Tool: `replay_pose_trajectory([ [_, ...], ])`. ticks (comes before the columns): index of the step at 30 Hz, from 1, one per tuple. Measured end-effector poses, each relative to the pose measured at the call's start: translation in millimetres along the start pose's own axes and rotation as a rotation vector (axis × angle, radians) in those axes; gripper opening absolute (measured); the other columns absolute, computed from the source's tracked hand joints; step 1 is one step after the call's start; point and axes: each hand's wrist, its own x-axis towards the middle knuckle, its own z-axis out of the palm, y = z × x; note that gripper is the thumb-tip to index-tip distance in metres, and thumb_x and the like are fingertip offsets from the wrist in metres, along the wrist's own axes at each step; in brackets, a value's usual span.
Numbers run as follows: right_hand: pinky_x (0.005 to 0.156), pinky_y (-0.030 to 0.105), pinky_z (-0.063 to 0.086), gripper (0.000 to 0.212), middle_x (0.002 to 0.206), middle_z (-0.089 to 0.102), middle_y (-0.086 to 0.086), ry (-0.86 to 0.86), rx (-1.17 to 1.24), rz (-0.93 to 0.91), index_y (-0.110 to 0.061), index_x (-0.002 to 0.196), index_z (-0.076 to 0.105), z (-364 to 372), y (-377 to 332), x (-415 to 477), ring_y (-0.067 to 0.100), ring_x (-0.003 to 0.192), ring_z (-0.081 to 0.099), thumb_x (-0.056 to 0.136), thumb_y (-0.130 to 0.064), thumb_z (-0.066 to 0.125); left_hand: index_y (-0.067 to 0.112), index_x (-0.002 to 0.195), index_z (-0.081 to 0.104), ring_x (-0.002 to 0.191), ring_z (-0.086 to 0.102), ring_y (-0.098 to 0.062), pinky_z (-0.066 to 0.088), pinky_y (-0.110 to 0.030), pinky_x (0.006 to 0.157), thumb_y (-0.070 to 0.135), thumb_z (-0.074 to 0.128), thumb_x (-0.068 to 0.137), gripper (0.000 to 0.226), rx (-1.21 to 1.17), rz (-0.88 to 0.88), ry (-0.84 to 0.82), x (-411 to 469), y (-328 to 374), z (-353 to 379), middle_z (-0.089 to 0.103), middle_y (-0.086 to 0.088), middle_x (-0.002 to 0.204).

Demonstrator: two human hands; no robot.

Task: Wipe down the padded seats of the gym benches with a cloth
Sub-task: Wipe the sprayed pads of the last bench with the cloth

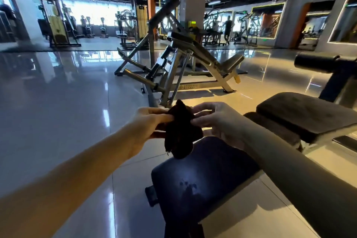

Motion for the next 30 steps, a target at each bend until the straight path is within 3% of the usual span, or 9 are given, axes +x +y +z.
replay_pose_trajectory([
  [3, 0.075, 0.033, 0.061, 0.037, 0.108, 0.07, 0.017, 0.012, 0.006, 0.02, -0.002, 0.121, 0.061, 8.5, 16.2, 68.5, 0.026, 0.097, 0.073, 0.088, 0.011, 0.065, 0.009, 0.119, 0.067, 0.099, 0.074, -0.024, 0.058, -0.04, 0.085, 0.007, 0.054, 0.099, 0.024, -0.172, -0.101, -0.021, 47.5, -32.2, -32.6, 0.076, -0.012, 0.106],
  [7, 0.074, 0.033, 0.059, 0.037, 0.102, 0.069, 0.014, -0.06, 0.065, 0.086, -0.004, 0.118, 0.062, 8.4, 26.3, 154.8, 0.024, 0.093, 0.073, 0.086, 0.013, 0.065, 0.013, 0.121, 0.065, 0.091, 0.074, -0.021, 0.059, -0.035, 0.073, 0.012, 0.055, 0.087, 0.035, -0.33, -0.218, -0.061, 111.8, -62.9, -66.0, 0.075, -0.01, 0.101],
  [9, 0.077, 0.036, 0.061, 0.043, 0.111, 0.068, 0.017, -0.045, 0.08, 0.133, -0.008, 0.123, 0.06, 12.3, 22.0, 186.9, 0.029, 0.1, 0.073, 0.085, 0.011, 0.066, 0.014, 0.118, 0.067, 0.097, 0.072, -0.026, 0.059, -0.038, 0.079, 0.021, 0.055, 0.081, 0.039, -0.388, -0.265, -0.077, 137.0, -64.3, -77.7, 0.073, -0.012, 0.105],
  [12, 0.081, 0.036, 0.062, 0.047, 0.114, 0.069, 0.019, -0.055, 0.037, 0.169, -0.012, 0.128, 0.059, 17.7, -1.0, 215.8, 0.03, 0.102, 0.072, 0.086, 0.009, 0.068, 0.014, 0.122, 0.066, 0.103, 0.072, -0.026, 0.055, -0.043, 0.092, 0.032, 0.063, 0.09, 0.037, -0.242, -0.291, -0.035, 162.3, -41.2, -84.5, 0.076, -0.009, 0.109],
  [17, 0.072, 0.03, 0.059, 0.027, 0.11, 0.071, 0.014, -0.114, 0.002, 0.223, -0.011, 0.122, 0.066, 21.1, -106.3, 234.2, 0.027, 0.101, 0.071, 0.096, -0.004, 0.063, 0.019, 0.103, 0.075, 0.096, 0.074, -0.026, 0.055, -0.048, 0.099, 0.021, 0.065, 0.098, 0.011, -0.054, -0.35, 0.188, 189.8, 58.1, -110.3, 0.079, -0.002, 0.09],
  [20, 0.067, 0.029, 0.057, 0.018, 0.107, 0.071, 0.013, -0.057, 0.08, 0.269, -0.011, 0.115, 0.07, 30.1, -192.1, 243.6, 0.027, 0.095, 0.07, 0.102, -0.01, 0.057, 0.016, 0.1, 0.075, 0.096, 0.073, -0.027, 0.055, -0.048, 0.097, 0.018, 0.06, 0.101, 0.015, -0.07, -0.406, 0.216, 204.2, 143.6, -145.1, 0.079, -0.004, 0.085],
  [24, 0.062, 0.03, 0.057, 0.015, 0.102, 0.073, 0.016, 0.082, 0.114, 0.313, -0.007, 0.107, 0.073, 63.3, -296.6, 253.4, 0.026, 0.084, 0.071, 0.098, -0.005, 0.061, 0.002, 0.11, 0.071, 0.099, 0.069, -0.03, 0.054, -0.041, 0.091, 0.014, 0.057, 0.1, 0.02, -0.135, -0.496, 0.116, 209.2, 253.4, -204.2, 0.075, -0.011, 0.086],
  [28, 0.064, 0.027, 0.057, 0.014, 0.098, 0.075, 0.01, 0.134, 0.09, 0.31, -0.01, 0.105, 0.073, 109.7, -381.5, 254.8, 0.025, 0.088, 0.074, 0.097, -0.005, 0.064, 0.013, 0.107, 0.075, 0.096, 0.073, -0.021, 0.055, -0.033, 0.089, 0.043, 0.074, 0.085, 0.038, -0.053, -0.446, -0.053, 201.7, 343.7, -260.3, 0.078, -0.003, 0.092],
  [30, 0.066, 0.026, 0.058, 0.012, 0.099, 0.075, 0.008, 0.138, 0.081, 0.296, -0.011, 0.104, 0.073, 129.9, -418.6, 253.9, 0.022, 0.089, 0.075, 0.096, -0.006, 0.066, 0.017, 0.106, 0.076, 0.089, 0.076, -0.016, 0.059, -0.027, 0.082, 0.036, 0.078, 0.086, 0.027, -0.016, -0.389, -0.088, 195.0, 375.5, -282.5, 0.079, 0.0, 0.09],
])
